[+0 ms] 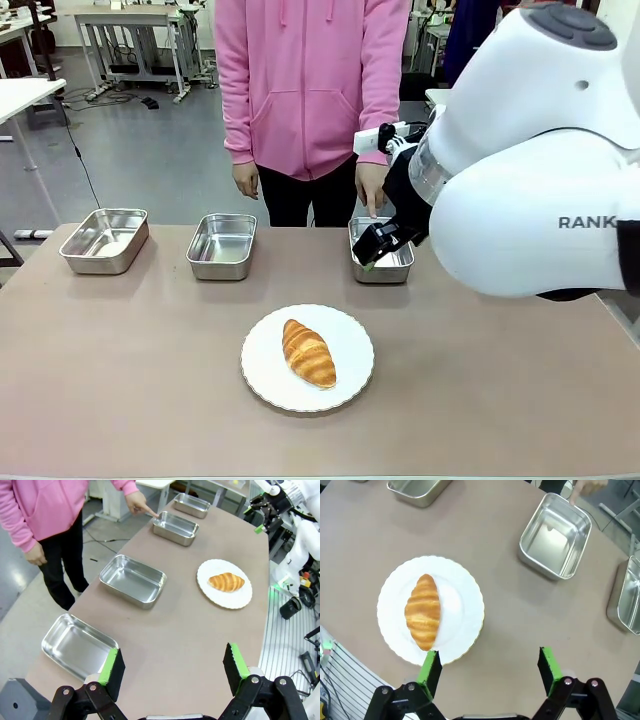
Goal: Place the bread in the container.
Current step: Place the Butter Roll into the Airtight Container indicated by the human.
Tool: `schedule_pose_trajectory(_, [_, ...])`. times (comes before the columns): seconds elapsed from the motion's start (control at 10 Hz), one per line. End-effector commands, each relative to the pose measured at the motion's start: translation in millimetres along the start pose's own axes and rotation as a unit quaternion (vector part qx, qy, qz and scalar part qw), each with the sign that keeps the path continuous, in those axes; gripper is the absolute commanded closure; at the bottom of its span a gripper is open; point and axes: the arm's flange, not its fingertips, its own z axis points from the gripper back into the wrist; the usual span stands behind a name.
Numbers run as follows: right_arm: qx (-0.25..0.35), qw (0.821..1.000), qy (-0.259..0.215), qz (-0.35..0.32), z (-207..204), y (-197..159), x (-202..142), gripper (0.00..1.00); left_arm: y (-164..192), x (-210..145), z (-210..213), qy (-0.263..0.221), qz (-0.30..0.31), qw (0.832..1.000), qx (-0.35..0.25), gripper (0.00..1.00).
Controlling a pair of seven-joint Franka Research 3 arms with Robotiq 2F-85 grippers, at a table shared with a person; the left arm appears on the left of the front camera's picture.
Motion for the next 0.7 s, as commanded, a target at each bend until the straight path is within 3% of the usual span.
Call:
schedule_pose_trajectory(0.0, [-0.003, 1.000, 0.001, 0.012, 3.8, -2.8, -1.5, 0.00, -1.6, 1.2, 1.5, -0.003, -0.007, 1.000, 0.000, 0.00])
schedule_pose_trajectory(0.4, [0.042, 0.998, 0.037, -0.007, -60.4, 45.2, 14.6, 0.00, -1.6, 1.2, 1.5, -0.003, -0.007, 1.000, 0.000, 0.00])
schedule_pose_trajectory(0.6, [0.055, 0.996, 0.061, 0.020, -81.3, 71.6, 12.0, 0.00, -1.6, 1.2, 1.5, -0.003, -0.007, 1.000, 0.000, 0.00])
